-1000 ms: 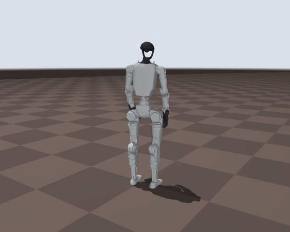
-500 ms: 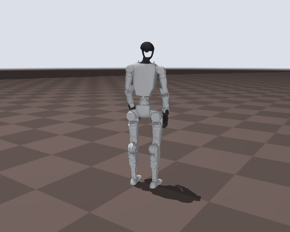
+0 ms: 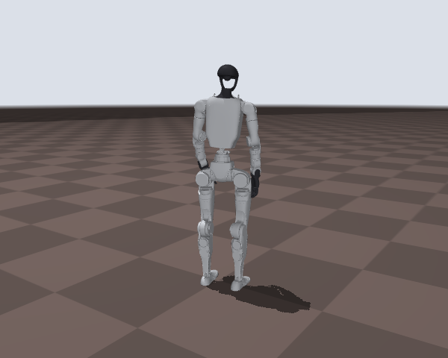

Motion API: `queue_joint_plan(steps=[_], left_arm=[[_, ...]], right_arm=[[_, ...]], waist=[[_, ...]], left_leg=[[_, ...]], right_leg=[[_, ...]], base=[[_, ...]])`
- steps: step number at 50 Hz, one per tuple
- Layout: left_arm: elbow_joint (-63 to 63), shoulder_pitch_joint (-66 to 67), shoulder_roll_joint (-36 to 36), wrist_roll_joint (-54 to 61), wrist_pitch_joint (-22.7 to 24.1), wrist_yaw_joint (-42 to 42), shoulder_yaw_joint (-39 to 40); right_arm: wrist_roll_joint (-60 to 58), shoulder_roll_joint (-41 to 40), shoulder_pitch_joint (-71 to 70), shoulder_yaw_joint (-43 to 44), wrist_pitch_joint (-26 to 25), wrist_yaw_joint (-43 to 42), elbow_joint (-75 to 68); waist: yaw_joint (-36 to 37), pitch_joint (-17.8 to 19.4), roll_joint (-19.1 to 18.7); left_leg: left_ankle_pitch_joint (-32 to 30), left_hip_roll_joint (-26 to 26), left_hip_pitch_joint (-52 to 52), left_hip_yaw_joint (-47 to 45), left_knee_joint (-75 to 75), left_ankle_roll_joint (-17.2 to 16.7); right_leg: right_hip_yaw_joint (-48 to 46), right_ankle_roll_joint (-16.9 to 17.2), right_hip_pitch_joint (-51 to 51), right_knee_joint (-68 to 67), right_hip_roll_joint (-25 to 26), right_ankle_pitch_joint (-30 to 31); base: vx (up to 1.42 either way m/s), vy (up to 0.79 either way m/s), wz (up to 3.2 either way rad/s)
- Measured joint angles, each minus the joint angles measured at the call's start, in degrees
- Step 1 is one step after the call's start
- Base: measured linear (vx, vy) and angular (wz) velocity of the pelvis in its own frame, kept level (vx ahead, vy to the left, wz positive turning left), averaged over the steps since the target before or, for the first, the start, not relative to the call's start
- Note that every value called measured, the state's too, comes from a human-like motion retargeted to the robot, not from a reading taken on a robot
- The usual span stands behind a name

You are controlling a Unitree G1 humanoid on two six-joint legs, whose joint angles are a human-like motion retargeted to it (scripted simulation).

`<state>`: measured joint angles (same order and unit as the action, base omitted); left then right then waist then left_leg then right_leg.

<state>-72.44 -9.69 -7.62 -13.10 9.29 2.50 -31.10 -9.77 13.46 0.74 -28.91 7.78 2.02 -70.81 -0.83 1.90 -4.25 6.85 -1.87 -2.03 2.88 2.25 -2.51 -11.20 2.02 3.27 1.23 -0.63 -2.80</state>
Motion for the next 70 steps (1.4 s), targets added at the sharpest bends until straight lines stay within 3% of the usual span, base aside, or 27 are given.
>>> queue_joint_plan(steps=[70], left_arm=[[-0.2,0.8,-0.12,0.77,-0.49,-1.02,2.1]], right_arm=[[1.59,-0.91,0.57,1.64,-0.27,-0.08,0.14]], waist=[[0.03,-0.43,-0.31]], left_leg=[[0.88,0.46,-0.36,-0.3,-0.42,-0.42]], right_leg=[[-0.05,-0.16,0.69,0.34,0.48,-0.45]], base=[[0.0,0.0,0.0]])
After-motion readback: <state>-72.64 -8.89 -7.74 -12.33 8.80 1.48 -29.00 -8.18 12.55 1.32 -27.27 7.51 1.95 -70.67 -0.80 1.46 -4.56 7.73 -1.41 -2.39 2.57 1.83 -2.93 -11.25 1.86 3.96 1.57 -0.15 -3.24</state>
